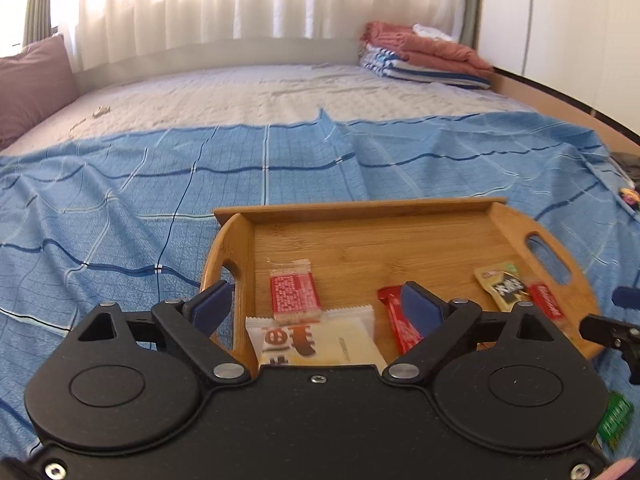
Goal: Organize snacks
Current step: 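Open left tool over the tray while right tool releases the Biscoff packet, then close left tool on the orange jelly cup while right tool grips the green wasabi peas bag, then carry the jelly cup with left tool while right tool carries the peas bag to tray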
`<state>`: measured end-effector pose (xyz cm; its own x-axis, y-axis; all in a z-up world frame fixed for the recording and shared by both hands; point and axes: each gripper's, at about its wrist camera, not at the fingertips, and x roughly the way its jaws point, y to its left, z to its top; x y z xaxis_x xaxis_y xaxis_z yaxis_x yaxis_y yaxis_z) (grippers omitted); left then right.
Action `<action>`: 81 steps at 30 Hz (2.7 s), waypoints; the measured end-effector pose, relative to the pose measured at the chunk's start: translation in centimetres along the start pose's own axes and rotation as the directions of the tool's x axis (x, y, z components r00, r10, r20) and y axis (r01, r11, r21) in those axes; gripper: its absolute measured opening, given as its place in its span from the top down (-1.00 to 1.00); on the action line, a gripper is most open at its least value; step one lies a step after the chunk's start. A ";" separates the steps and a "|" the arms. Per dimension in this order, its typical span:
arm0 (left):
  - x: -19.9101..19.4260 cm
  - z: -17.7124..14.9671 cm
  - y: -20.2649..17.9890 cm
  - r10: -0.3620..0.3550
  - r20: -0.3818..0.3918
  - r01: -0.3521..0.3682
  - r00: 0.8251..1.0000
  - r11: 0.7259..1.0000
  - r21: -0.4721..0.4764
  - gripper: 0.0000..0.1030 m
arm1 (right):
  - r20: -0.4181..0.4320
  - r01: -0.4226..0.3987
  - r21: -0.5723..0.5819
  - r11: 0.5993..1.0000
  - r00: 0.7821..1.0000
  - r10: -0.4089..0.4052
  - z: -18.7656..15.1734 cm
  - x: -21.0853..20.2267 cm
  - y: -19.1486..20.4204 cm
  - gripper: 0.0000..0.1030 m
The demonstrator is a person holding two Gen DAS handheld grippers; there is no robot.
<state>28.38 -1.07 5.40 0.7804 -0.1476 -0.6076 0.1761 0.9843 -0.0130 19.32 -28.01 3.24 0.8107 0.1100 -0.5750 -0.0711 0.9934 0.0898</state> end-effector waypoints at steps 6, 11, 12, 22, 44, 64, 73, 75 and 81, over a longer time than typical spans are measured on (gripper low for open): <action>-5.2 -2.4 -1.0 -0.043 0.044 0.041 0.998 0.999 0.030 -0.85 | 0.027 0.008 -0.042 0.999 1.000 -0.007 -1.4 -3.2 0.9 -0.76; -9.0 -5.2 -1.2 -0.072 0.071 0.072 0.995 0.997 0.014 -0.89 | 0.051 0.030 -0.079 0.996 0.998 -0.026 -3.3 -5.4 1.4 -0.81; -9.6 -5.8 -1.3 -0.075 0.073 0.074 0.995 0.997 0.009 -0.90 | 0.050 0.036 -0.086 0.996 0.998 -0.031 -3.8 -5.7 1.5 -0.81; -11.8 -11.6 -1.7 -0.062 0.033 0.063 0.998 0.998 -0.012 -0.91 | -0.011 0.093 -0.080 0.992 0.996 -0.094 -8.1 -6.0 0.5 -0.81; -9.3 -14.7 -2.8 -0.086 -0.033 0.083 0.996 0.993 -0.082 -0.31 | -0.046 0.083 -0.042 0.996 0.995 -0.085 -8.7 -4.1 -0.4 -0.79; -11.3 -13.4 -2.2 -0.099 -0.010 0.097 0.995 0.988 -0.123 0.25 | -0.003 0.029 0.019 0.999 1.000 -0.029 -7.3 -5.8 0.0 0.06; -11.6 -8.5 -1.4 -0.122 0.036 0.125 0.992 0.984 -0.128 0.25 | 0.043 0.014 0.068 0.998 0.999 -0.017 -3.2 -6.0 -0.7 0.06; -11.4 -7.1 -1.2 -0.125 0.051 0.131 0.991 0.983 -0.131 0.26 | 0.052 0.013 0.085 0.996 0.998 -0.017 -2.0 -5.8 -0.9 0.06; -9.6 -2.6 -0.4 -0.127 0.067 0.136 0.990 0.979 -0.154 0.34 | 0.061 0.018 0.097 0.995 0.998 -0.024 1.5 -4.1 -1.5 0.06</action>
<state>19.26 0.25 9.21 0.7902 -0.2773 -0.5465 0.1861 0.9582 -0.2172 17.01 -30.04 6.69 0.8460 0.0841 -0.5265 0.0004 0.9874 0.1583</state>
